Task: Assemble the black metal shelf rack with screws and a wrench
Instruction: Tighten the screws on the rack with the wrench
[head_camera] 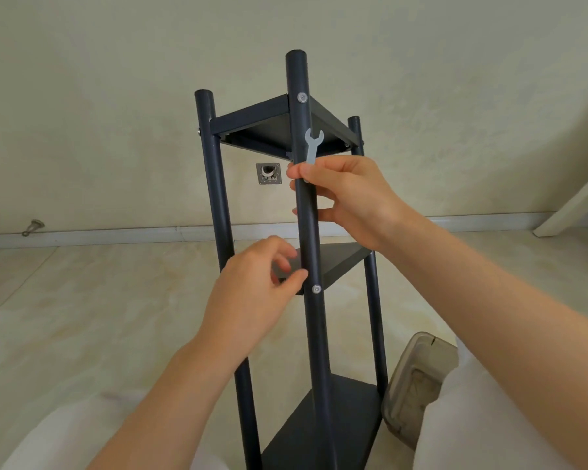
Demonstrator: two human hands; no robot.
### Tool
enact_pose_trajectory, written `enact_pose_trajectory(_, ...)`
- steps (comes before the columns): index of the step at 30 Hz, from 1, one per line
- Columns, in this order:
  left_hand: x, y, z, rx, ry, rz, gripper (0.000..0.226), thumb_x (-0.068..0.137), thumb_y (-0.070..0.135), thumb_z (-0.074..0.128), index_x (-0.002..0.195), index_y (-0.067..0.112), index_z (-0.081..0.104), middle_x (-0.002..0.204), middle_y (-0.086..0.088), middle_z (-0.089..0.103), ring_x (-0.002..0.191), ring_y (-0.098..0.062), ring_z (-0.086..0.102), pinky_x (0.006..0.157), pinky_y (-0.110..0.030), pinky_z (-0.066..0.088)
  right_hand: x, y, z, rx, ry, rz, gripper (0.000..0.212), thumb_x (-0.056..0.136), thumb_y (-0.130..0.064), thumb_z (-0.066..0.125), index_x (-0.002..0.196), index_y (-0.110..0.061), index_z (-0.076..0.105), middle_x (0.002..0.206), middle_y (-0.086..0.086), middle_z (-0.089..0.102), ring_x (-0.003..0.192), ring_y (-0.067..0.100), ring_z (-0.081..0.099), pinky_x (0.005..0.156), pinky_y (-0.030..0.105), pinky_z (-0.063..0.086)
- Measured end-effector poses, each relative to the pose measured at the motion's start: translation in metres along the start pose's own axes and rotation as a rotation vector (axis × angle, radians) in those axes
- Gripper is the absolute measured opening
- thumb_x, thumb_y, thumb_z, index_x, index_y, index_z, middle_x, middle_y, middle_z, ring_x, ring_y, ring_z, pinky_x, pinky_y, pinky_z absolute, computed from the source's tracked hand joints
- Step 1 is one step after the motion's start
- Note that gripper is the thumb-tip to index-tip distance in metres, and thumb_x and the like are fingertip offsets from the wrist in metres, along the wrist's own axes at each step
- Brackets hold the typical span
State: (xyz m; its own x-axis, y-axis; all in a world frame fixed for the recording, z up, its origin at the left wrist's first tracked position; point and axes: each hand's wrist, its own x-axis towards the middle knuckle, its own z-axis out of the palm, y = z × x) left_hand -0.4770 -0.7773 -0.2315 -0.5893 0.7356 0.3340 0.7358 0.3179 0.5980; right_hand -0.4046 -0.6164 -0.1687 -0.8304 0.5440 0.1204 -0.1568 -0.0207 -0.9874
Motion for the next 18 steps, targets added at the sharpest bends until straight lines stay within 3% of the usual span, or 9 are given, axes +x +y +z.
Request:
enact_pose_trajectory(3, -0.019, -0.008, 0.008, -0.030, -0.053, -0.110, 0.013, 0.089, 0.045, 0.067, 0.088, 0.033, 0.061, 0.078, 0.019, 0.063, 0.076, 0.002, 0.062, 0.063, -0.013, 0.046, 0.003, 0.001, 0.001, 0.011, 0.039, 0.000, 0.018, 0.094, -0.012, 0.064, 0.083, -0.011, 0.077, 0.102, 0.017, 0.065, 0.094, 0.025, 0.061, 0.084, 0.053, 0.058)
enact_pose_trajectory(6, -0.038, -0.017, 0.027, -0.087, -0.239, -0.267, 0.025, 0.092, 0.055, 0.058, 0.094, 0.031, 0.063, 0.088, 0.016, 0.065, 0.083, -0.003, 0.065, 0.070, -0.014, 0.046, 0.005, 0.000, 0.003, 0.001, 0.076, -0.002, 0.013, 0.093, -0.013, 0.065, 0.089, -0.007, 0.076, 0.106, 0.023, 0.066, 0.097, 0.026, 0.062, 0.083, 0.048, 0.060)
enact_pose_trajectory(9, -0.047, -0.016, 0.046, -0.244, -0.323, -0.353, 0.024, 0.094, 0.056, 0.053, 0.101, 0.033, 0.060, 0.098, 0.018, 0.065, 0.096, -0.003, 0.064, 0.075, -0.010, 0.043, 0.005, 0.002, 0.006, -0.004, 0.094, -0.004, 0.013, 0.094, -0.013, 0.064, 0.090, -0.007, 0.075, 0.114, 0.025, 0.065, 0.100, 0.027, 0.063, 0.083, 0.047, 0.060)
enact_pose_trajectory(13, -0.052, -0.002, 0.072, -0.627, -0.239, -0.459, 0.013, 0.096, 0.043, 0.058, 0.105, 0.033, 0.057, 0.102, 0.010, 0.069, 0.091, -0.005, 0.071, 0.083, -0.017, 0.053, 0.005, 0.006, 0.010, -0.008, 0.094, -0.003, 0.015, 0.094, -0.012, 0.064, 0.087, -0.011, 0.076, 0.117, 0.025, 0.064, 0.099, 0.027, 0.063, 0.088, 0.049, 0.058)
enact_pose_trajectory(16, -0.064, 0.010, 0.096, -0.754, -0.076, -0.477, 0.015, 0.095, 0.039, 0.059, 0.107, 0.033, 0.053, 0.085, 0.007, 0.068, 0.074, -0.010, 0.071, 0.074, -0.024, 0.058, 0.006, 0.008, 0.012, -0.024, 0.102, -0.007, 0.012, 0.093, -0.012, 0.065, 0.089, -0.008, 0.076, 0.116, 0.025, 0.065, 0.099, 0.030, 0.064, 0.090, 0.050, 0.057)
enact_pose_trajectory(18, -0.070, 0.014, 0.106, -0.811, 0.029, -0.482, 0.022, 0.089, 0.046, 0.056, 0.104, 0.030, 0.054, 0.069, 0.007, 0.060, 0.062, -0.013, 0.062, 0.063, -0.022, 0.057, 0.007, 0.008, 0.010, -0.014, 0.110, -0.002, 0.011, 0.092, -0.012, 0.066, 0.089, -0.008, 0.076, 0.114, 0.025, 0.066, 0.105, 0.036, 0.064, 0.091, 0.050, 0.056)
